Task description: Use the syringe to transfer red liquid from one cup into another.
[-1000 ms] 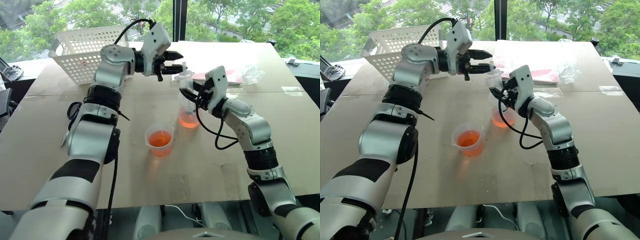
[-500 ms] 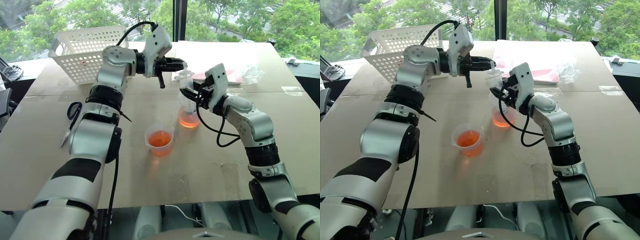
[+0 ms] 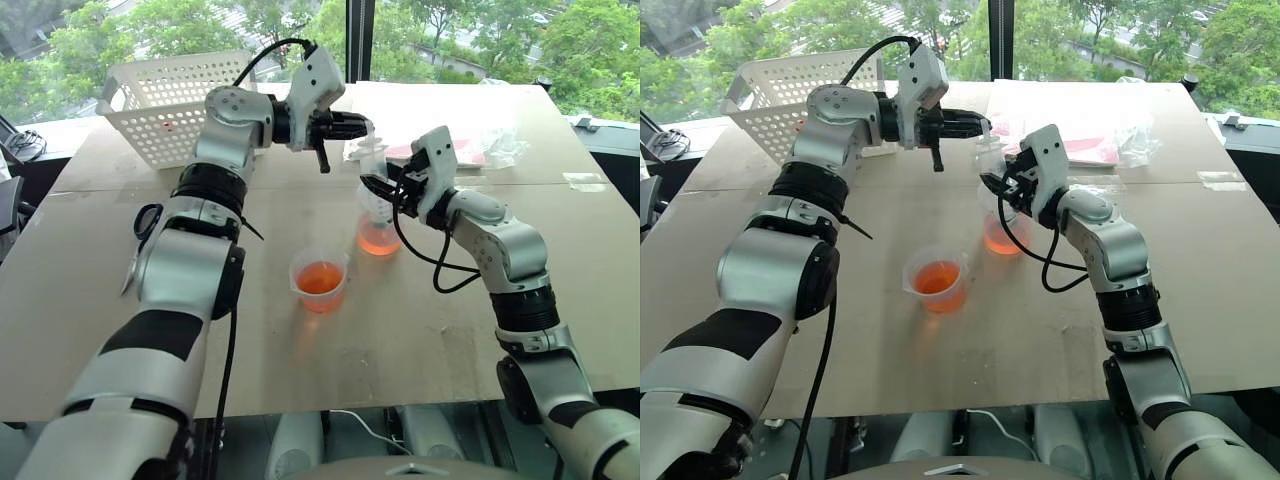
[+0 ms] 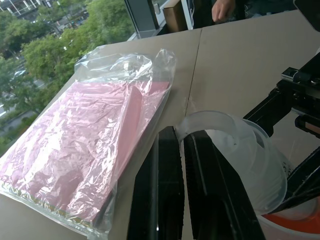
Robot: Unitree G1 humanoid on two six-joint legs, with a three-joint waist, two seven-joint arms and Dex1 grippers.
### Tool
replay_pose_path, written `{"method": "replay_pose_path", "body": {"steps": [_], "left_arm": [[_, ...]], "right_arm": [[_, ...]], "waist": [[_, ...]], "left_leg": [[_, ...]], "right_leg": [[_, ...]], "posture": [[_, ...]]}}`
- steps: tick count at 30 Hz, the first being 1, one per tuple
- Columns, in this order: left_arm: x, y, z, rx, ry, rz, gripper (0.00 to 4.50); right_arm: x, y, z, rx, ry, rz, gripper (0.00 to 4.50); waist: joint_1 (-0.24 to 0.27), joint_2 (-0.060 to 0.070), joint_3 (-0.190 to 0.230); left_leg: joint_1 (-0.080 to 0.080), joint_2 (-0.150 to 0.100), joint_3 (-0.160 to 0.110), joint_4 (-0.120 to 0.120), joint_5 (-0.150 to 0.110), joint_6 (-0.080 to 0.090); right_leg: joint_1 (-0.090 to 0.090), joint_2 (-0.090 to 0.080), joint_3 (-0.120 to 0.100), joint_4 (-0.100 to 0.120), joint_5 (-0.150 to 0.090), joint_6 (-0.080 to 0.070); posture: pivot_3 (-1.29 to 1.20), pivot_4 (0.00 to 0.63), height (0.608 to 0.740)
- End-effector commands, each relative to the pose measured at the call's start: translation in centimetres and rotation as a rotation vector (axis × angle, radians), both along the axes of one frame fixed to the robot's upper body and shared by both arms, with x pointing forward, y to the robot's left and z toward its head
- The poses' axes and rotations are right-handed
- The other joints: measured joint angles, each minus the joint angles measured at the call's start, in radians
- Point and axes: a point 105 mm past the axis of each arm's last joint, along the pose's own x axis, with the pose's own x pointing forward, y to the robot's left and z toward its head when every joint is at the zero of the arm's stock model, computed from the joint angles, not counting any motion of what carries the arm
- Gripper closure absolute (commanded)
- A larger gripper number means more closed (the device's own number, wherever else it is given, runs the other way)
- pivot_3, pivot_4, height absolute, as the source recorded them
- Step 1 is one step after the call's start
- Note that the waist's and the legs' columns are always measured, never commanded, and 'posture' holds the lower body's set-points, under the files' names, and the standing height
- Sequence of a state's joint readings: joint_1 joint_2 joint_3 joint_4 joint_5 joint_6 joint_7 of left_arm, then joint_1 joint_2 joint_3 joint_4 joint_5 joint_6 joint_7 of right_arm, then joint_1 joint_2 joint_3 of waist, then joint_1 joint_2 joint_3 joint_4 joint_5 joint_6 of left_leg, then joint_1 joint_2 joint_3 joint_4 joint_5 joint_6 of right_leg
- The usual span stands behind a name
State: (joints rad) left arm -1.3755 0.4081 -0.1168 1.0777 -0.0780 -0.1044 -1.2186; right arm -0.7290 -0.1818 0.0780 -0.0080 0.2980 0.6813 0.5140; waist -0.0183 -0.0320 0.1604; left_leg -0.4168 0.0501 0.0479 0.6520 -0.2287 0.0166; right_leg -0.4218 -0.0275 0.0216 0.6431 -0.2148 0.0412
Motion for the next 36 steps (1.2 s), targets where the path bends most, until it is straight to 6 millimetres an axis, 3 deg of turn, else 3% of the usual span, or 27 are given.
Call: {"method": "replay_pose_path", "body": {"steps": [1, 18, 20, 22, 26, 30, 31, 36], "left_arm": [[0.6, 1.4, 4.7, -0.09, -0.145, 0.108, 4.5], [0.9, 2.0, 5.3, -0.11, -0.166, 0.141, 4.5], [0.7, 1.9, 5.1, -0.113, -0.16, 0.121, 4.5], [-0.2, 1.7, 5.0, -0.142, -0.117, 0.047, 4.5], [-0.7, 2.3, 5.0, -0.158, -0.099, 0.026, 3.18], [-2.5, 3.3, 5.1, -0.207, -0.048, -0.031, 1.09], [-2.9, 3.5, 5.1, -0.211, -0.038, -0.038, 0.8], [-5.0, 5.2, 4.3, -0.251, 0.021, 0.005, 0.77]], "right_arm": [[-1.9, 2.5, 0.1, -0.001, -0.003, 0.132, 3.09], [-1.9, 2.6, 0.0, 0.001, 0.003, 0.133, 3.09], [-1.7, 2.6, 0.3, 0.012, -0.01, 0.125, 3.09], [-1.7, 2.6, 1.9, 0.079, -0.056, 0.125, 3.09], [-1.9, 2.4, 3.8, 0.155, -0.11, 0.134, 3.09], [-2.4, 1.9, 5.5, 0.218, -0.168, 0.147, 3.1], [-2.5, 1.8, 5.8, 0.226, -0.179, 0.149, 3.1], [-3.0, 0.8, 7.6, 0.284, -0.232, 0.143, 3.11]], "waist": [[0.0, 0.0, 0.0], [-0.001, 0.0, 0.0], [-0.001, 0.0, 0.0], [-0.002, 0.0, 0.0], [-0.011, 0.0, 0.001], [-0.018, 0.0, 0.0], [-0.02, 0.0, 0.0], [-0.022, 0.001, 0.001]], "left_leg": [[0.0, 0.0, 0.0, 0.0, 0.0, 0.0], [0.0, 0.0, 0.0, 0.0, 0.0, 0.0], [0.0, 0.0, 0.0, 0.0, 0.0, 0.0], [0.0, 0.0, 0.0, 0.0, 0.0, 0.0], [-0.003, 0.0, 0.0, 0.0, 0.0, 0.0], [-0.008, 0.0, -0.001, 0.0, 0.0, 0.0], [-0.01, 0.0, -0.001, 0.0, 0.0, 0.0], [-0.015, 0.0, -0.002, 0.0, 0.0, -0.001]], "right_leg": [[0.0, 0.0, 0.0, 0.0, 0.0, 0.0], [0.0, 0.0, 0.0, 0.0, 0.0, 0.0], [0.0, 0.0, 0.0, 0.0, 0.0, 0.0], [0.0, 0.0, 0.0, 0.0, 0.0, 0.0], [-0.003, 0.0, 0.0, 0.001, 0.0, 0.0], [-0.007, 0.0, 0.0, 0.001, 0.0, 0.0], [-0.01, -0.001, -0.001, 0.002, 0.0, 0.0], [-0.013, -0.001, -0.002, 0.004, 0.0, 0.0]], "posture": [[0.0, 0.15, 0.74], [0.0, 0.15, 0.74], [0.0, 0.15, 0.74], [0.0, 0.15, 0.74], [0.0, 0.15, 0.74], [0.0, 0.15, 0.74], [0.0, 0.15, 0.74], [0.0, 0.15, 0.74]]}}
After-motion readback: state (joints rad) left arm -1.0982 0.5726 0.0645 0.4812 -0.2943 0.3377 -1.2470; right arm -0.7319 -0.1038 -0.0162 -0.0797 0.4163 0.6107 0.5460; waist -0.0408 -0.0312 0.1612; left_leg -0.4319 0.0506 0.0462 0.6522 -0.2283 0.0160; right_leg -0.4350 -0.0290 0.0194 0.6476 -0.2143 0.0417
